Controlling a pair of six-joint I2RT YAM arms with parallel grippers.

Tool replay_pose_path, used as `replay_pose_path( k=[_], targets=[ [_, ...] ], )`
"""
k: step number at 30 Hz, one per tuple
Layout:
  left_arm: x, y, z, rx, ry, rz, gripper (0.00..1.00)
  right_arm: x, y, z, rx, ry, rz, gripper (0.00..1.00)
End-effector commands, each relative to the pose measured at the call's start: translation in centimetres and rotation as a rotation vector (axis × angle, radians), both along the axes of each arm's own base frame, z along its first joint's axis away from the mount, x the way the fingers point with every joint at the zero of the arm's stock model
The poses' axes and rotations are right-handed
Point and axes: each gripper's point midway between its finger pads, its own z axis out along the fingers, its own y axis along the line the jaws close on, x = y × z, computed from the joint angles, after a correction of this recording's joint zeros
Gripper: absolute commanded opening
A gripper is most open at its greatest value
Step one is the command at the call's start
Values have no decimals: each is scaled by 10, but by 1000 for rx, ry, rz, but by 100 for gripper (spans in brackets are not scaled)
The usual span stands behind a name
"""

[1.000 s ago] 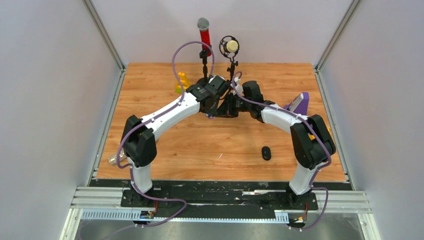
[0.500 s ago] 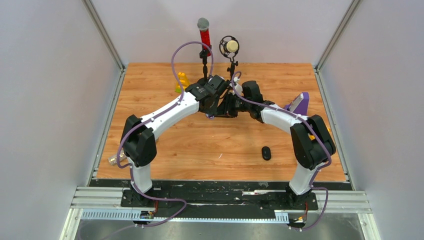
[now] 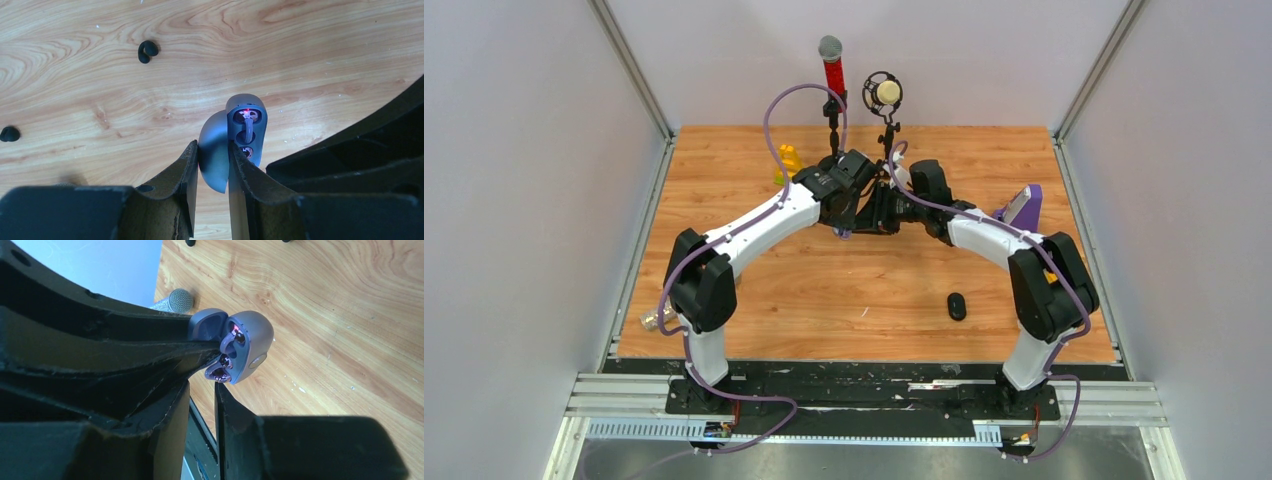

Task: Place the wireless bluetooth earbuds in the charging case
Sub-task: Place the earbud in the charging case.

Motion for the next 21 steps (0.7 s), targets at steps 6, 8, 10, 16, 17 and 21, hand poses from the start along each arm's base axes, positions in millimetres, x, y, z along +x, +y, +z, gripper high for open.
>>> replay_pose_path(
  k=[6, 8, 10, 16, 17, 21],
  targets=[
    [5, -2, 24, -72, -61, 22, 1, -3, 1, 32, 31, -124, 37, 26],
    [4, -3, 23, -75, -57, 18, 1, -1, 1, 28, 22, -128, 36, 23],
    [4, -4, 23, -76, -55, 15, 1, -3, 3, 25, 29, -116, 51, 19],
    [3, -5, 24, -81, -53, 7, 1, -6, 11, 21, 63, -63, 89, 13],
    [3, -5, 24, -83, -51, 6, 1, -5, 12, 19, 62, -56, 89, 13],
    [3, -6, 24, -88, -48, 0, 1, -2, 13, 12, 50, -37, 77, 12]
  ],
)
